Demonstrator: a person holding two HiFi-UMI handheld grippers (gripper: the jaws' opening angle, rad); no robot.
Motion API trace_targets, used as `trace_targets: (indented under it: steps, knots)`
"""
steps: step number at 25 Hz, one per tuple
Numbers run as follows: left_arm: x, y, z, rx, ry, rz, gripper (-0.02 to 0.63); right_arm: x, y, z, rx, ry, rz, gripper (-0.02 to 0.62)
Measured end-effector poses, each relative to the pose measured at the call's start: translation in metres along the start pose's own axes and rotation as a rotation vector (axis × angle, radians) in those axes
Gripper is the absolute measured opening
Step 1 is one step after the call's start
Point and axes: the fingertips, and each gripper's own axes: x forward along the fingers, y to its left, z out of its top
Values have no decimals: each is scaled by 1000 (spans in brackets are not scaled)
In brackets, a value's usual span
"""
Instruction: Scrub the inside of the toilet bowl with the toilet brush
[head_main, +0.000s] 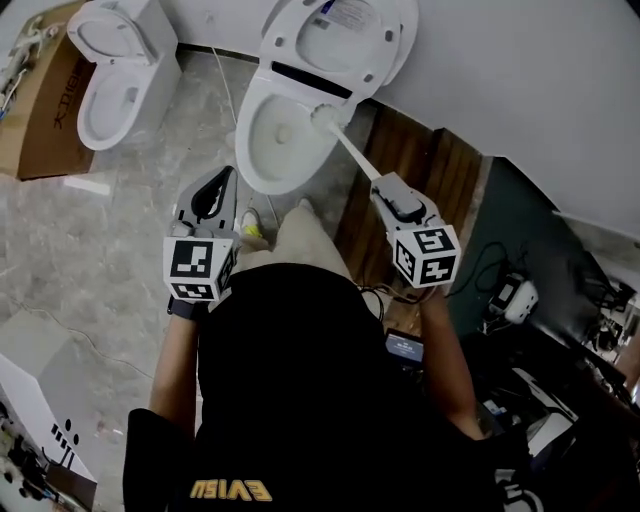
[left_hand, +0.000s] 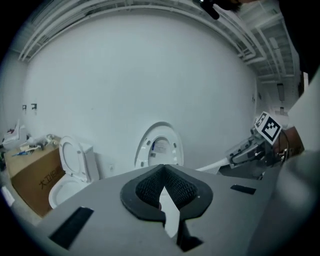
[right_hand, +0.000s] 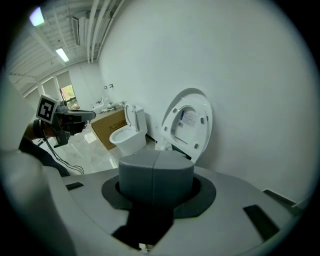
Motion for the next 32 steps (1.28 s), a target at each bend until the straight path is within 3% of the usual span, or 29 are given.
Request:
trace_targets:
  steps: [3, 7, 8, 21, 27, 32]
  knots:
    - [-8, 1, 2, 16, -7, -14, 18, 1, 14, 10, -28, -19, 22, 156]
    - [-22, 11, 5, -154, -42, -28, 18, 2, 29, 14, -31, -39, 17, 158]
    - [-26, 14, 6, -164, -48, -25, 18, 1, 33, 15, -28, -44, 13, 158]
    - [-60, 51, 1, -65, -53, 9, 18, -24, 59, 20, -4, -88, -50, 156]
    - [-79, 76, 5, -175, -74, 27, 18, -33, 73, 18, 18, -79, -69, 156]
    - [-93, 86, 1, -135, -78, 50, 18, -34, 86, 10, 22, -78, -74, 156]
